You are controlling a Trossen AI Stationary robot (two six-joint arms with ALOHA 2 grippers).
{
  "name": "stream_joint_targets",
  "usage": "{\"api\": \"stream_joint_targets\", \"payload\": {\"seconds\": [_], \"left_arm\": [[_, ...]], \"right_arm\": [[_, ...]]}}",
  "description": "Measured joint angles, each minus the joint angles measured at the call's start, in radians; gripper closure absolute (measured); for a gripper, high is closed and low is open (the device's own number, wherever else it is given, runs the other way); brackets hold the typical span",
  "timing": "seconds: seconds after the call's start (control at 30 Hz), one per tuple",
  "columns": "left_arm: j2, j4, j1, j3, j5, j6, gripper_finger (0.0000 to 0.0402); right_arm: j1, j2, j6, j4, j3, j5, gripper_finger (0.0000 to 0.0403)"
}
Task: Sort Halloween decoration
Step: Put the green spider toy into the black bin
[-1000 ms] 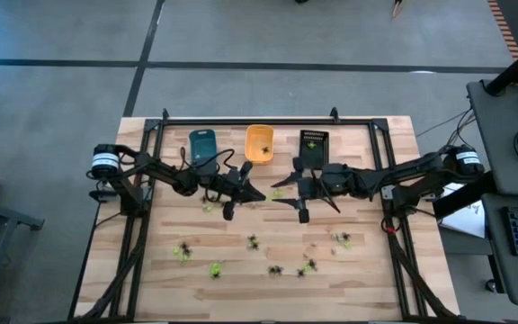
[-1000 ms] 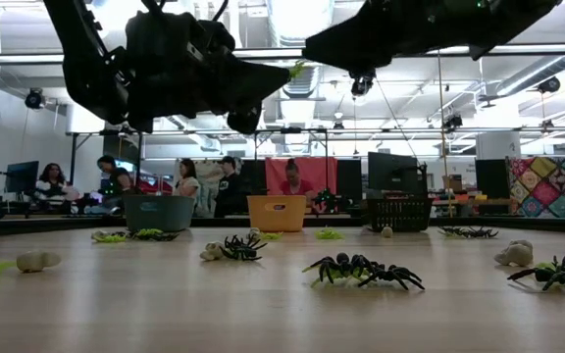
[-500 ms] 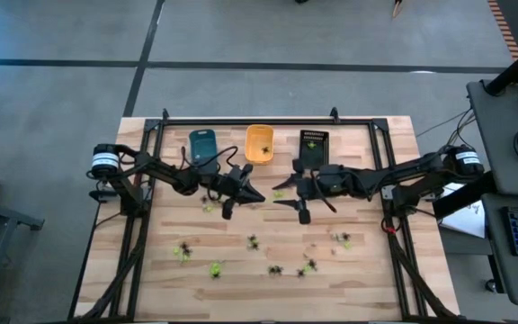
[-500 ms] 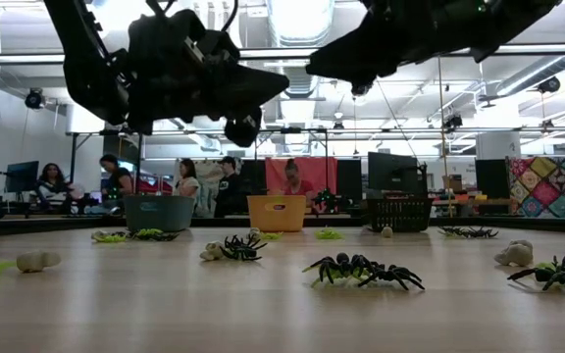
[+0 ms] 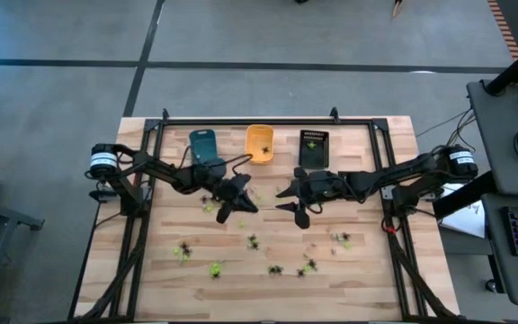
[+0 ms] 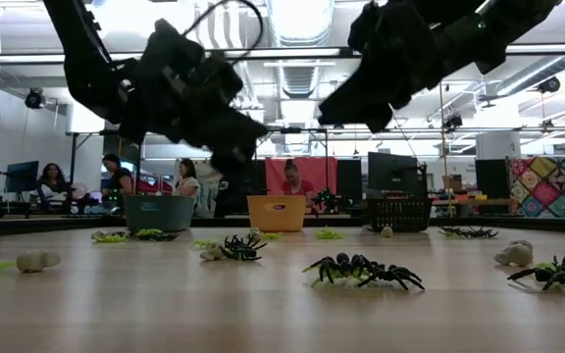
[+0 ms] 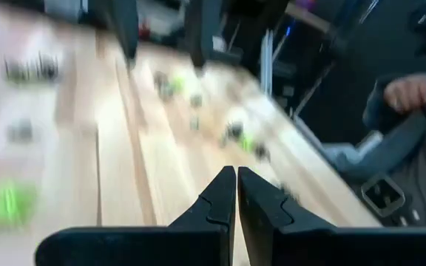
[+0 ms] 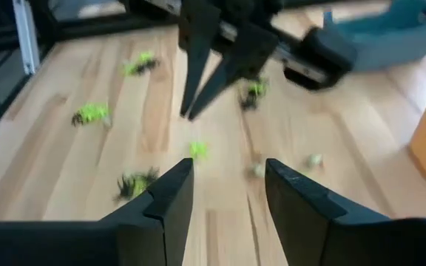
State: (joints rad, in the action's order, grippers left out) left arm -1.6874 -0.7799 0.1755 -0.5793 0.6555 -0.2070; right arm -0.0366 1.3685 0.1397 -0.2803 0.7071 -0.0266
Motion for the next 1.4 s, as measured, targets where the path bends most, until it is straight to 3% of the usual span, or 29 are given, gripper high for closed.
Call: {"api": "stream_joint_targets", "payload": {"seconds": [0.17, 0.33, 0.67, 0.83, 1.13, 1.4], "left_arm": [[0.044, 0.305, -0.039, 0.0, -0.035, 0.102, 0.0402], [0.059, 0.48, -0.107, 0.001, -0.18, 0.21, 0.0402], [0.059, 0.478, -0.151, 0.001, -0.298, 0.294, 0.0398], [0.059, 0.484, -0.158, 0.005, -0.301, 0.326, 0.0357], [0.056, 0.492, -0.189, 0.011, -0.411, 0.327, 0.0256], [0.053, 0.489, -0.19, 0.013, -0.447, 0.278, 0.0245]], "right_arm": [[-0.022, 0.008, 0.002, 0.01, 0.004, -0.008, 0.026], [-0.036, 0.003, -0.006, 0.023, 0.004, -0.008, 0.027], [-0.036, 0.002, -0.027, 0.041, 0.004, -0.007, 0.0282], [-0.036, 0.002, -0.027, 0.044, 0.004, -0.007, 0.0281], [-0.036, 0.002, -0.027, 0.044, 0.004, -0.007, 0.0288], [-0.036, 0.002, -0.027, 0.045, 0.004, -0.007, 0.0293]]}}
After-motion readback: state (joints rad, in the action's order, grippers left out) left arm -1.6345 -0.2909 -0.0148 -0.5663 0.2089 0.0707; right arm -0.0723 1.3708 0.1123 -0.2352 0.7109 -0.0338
